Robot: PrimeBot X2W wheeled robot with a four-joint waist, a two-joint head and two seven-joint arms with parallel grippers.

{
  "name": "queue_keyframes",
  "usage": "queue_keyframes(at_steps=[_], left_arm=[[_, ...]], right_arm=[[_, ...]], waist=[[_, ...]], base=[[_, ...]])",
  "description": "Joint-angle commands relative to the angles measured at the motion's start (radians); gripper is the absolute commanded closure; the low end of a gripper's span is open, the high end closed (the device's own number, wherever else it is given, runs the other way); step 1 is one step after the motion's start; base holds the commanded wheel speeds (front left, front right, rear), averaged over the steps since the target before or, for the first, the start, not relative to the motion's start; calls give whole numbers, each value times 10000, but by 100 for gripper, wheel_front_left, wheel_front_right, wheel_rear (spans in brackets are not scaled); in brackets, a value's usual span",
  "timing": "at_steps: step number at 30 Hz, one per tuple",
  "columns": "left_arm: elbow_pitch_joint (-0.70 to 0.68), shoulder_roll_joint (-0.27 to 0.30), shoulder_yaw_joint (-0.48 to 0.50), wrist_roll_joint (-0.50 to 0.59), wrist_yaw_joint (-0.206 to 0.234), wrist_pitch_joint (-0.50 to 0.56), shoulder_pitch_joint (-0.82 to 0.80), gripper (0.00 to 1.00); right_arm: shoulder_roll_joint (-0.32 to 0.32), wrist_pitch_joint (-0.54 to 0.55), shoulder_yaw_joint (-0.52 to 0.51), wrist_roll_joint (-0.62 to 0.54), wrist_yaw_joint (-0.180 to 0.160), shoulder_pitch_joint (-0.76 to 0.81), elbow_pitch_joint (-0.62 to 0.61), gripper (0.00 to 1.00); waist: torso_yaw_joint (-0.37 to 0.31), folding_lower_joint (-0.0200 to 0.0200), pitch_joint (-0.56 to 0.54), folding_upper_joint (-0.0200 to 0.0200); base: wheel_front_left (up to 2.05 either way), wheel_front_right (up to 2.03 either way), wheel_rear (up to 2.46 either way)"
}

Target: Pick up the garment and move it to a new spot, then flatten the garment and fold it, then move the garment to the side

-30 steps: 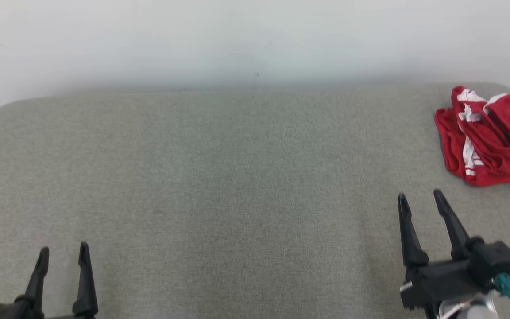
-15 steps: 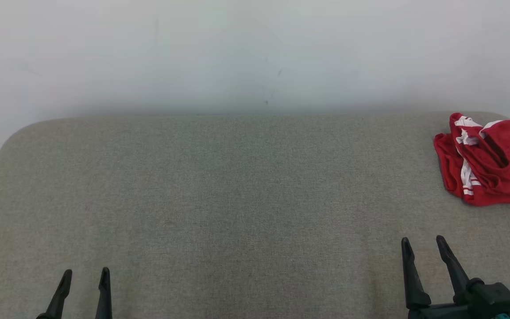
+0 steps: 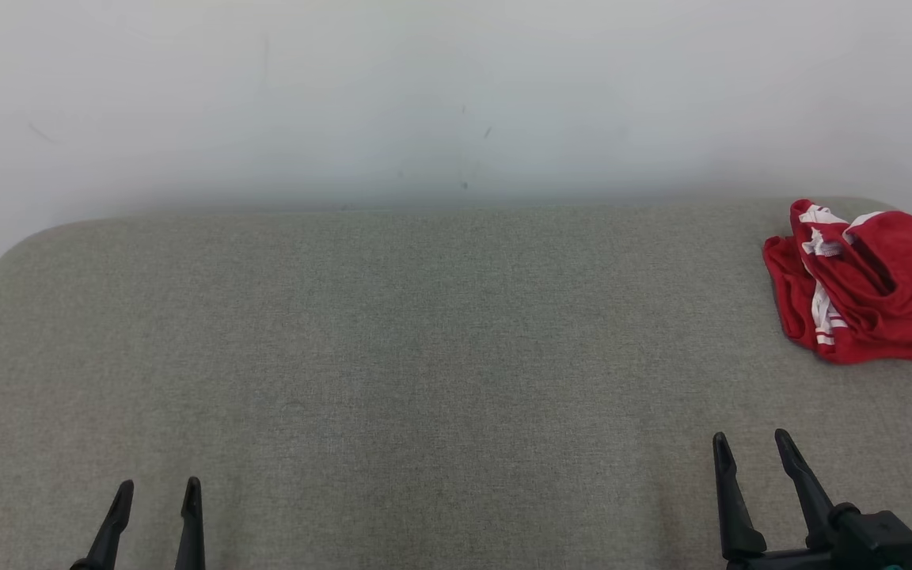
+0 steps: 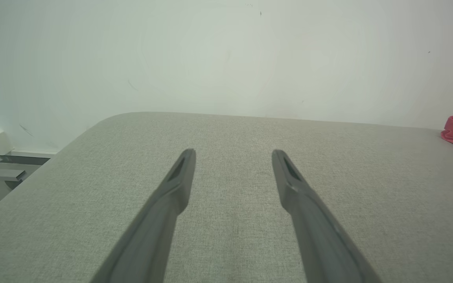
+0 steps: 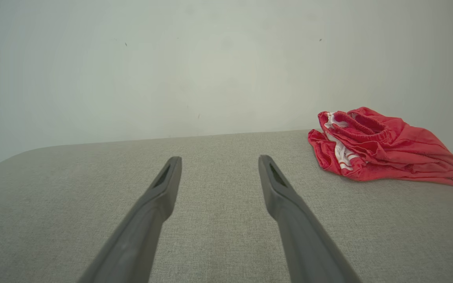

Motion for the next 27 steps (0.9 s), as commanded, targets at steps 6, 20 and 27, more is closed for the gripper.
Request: queue_keyframes(at_steps=[6,20,27], left_arm=[[201,-153,-33,33,31,44,40,100],[604,-394,125,-1953,-67,614,-255,100],[671,-479,205,-3135,-131,916,-430,100]], right_arm=[[15,0,12,2,0,75,253,100],[-39,383,-51,2181,-2,-77,594,100],[-75,622,-108,3473,-3,-247,671,100]], waist=[[-20,0,-3,0],[-44,0,16,0],[-59,0,28,0]], base=[[0,0,0],[0,0,0],[0,0,0]])
